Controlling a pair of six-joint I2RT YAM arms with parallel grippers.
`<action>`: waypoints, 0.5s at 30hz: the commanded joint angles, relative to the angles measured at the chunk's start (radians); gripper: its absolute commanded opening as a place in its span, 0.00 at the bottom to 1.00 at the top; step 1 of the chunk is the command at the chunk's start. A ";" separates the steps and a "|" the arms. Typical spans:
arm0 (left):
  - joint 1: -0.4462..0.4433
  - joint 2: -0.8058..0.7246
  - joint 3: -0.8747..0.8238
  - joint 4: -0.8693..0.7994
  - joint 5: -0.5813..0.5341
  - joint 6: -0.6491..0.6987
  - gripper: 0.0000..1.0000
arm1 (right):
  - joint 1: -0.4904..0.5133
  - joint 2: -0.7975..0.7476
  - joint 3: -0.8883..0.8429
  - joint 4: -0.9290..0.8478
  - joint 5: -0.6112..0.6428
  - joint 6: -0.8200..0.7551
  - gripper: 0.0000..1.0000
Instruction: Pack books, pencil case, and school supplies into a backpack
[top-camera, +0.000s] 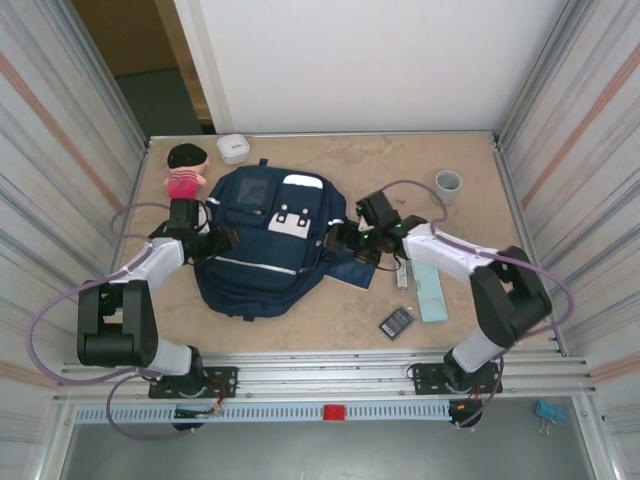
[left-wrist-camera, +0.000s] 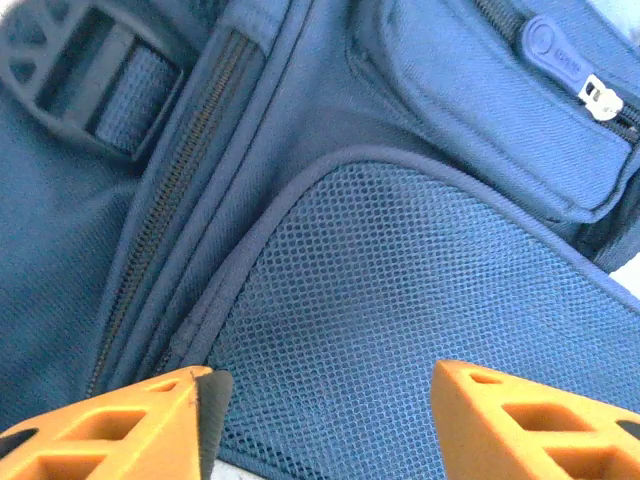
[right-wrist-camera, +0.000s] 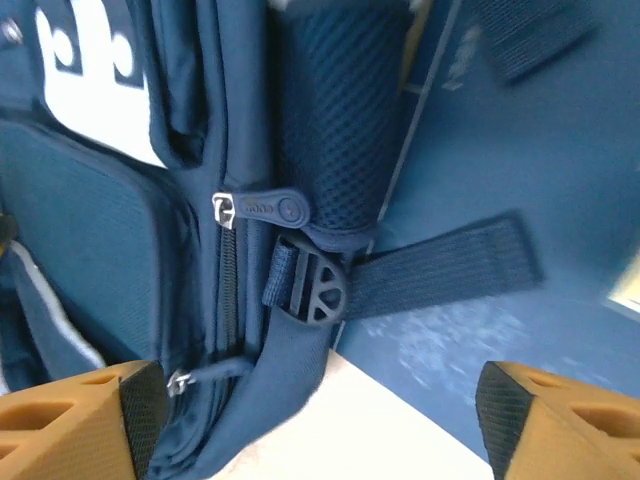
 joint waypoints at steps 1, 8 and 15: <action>-0.014 0.003 -0.068 0.012 0.041 -0.063 0.51 | 0.024 0.089 0.036 0.159 -0.002 0.097 0.78; -0.081 -0.010 -0.191 0.074 -0.002 -0.154 0.48 | -0.018 0.224 -0.057 0.297 0.036 0.170 0.77; -0.216 -0.001 -0.215 0.091 -0.052 -0.257 0.46 | -0.155 0.186 -0.171 0.263 0.028 0.117 0.80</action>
